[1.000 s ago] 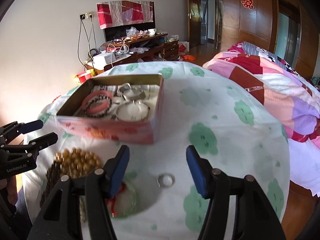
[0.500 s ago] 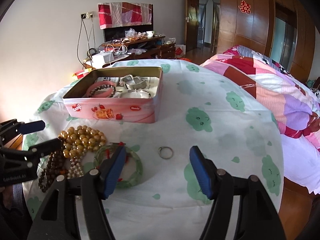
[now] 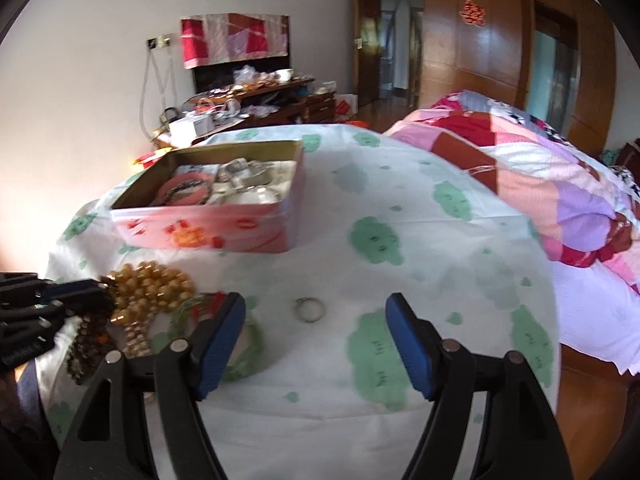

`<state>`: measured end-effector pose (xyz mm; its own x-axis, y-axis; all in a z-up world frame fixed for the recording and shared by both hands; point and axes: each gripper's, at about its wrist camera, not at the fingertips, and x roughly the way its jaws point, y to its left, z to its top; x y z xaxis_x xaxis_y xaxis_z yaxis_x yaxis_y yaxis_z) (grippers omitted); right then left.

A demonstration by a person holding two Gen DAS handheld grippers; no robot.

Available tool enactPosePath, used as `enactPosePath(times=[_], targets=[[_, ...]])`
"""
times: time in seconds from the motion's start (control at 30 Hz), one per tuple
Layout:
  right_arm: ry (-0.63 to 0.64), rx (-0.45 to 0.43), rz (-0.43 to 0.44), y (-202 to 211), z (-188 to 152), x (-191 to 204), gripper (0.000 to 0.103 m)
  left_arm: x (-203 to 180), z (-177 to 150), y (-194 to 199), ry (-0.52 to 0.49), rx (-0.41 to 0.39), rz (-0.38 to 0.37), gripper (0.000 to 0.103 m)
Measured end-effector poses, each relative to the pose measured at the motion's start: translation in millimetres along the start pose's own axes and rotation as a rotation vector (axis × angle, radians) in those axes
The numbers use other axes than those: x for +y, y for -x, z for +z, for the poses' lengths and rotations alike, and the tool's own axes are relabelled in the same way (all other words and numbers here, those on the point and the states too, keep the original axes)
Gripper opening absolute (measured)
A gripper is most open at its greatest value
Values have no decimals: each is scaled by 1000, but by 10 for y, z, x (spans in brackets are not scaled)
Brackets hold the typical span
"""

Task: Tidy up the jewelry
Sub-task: 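Grasp the brown wooden bead strand with the left tool, then grasp the small silver ring with the right tool while the left tool holds the bead strand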

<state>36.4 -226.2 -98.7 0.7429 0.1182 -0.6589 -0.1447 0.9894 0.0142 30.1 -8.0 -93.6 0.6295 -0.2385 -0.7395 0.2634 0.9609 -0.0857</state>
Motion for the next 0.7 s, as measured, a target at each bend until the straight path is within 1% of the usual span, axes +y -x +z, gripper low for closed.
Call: enactPosePath(times=[0.03,0.17,0.27,0.4,0.47,0.53,0.57,0.63,0.67,0.7], targets=[[-11,0,-4,-8,2,-43,75,26,38,44,6,-18,2,5],[-47,16,-26,-62,7,-188,75,88,138,142,22,-67,11,6],[-59,34,-28,-106,9,-234,75,109,151,108,21,-69,12,6],[-3,69,-9,-169,2,-145,75,133,162,77,27,-62,-1,6],[35,89,2,-213,17,-84,70,127,178,87,24,-66,-11,6],[57,109,7,-277,33,-57,56,118,193,86,21,-68,-20,6],[67,130,13,-331,42,-43,53,122,195,86,20,-68,-20,6],[76,171,18,-429,54,-38,43,122,199,80,22,-67,-22,6],[78,194,28,-466,49,-35,42,124,201,72,25,-65,-23,6],[84,194,31,-464,47,-30,42,130,201,62,28,-64,-23,6]])
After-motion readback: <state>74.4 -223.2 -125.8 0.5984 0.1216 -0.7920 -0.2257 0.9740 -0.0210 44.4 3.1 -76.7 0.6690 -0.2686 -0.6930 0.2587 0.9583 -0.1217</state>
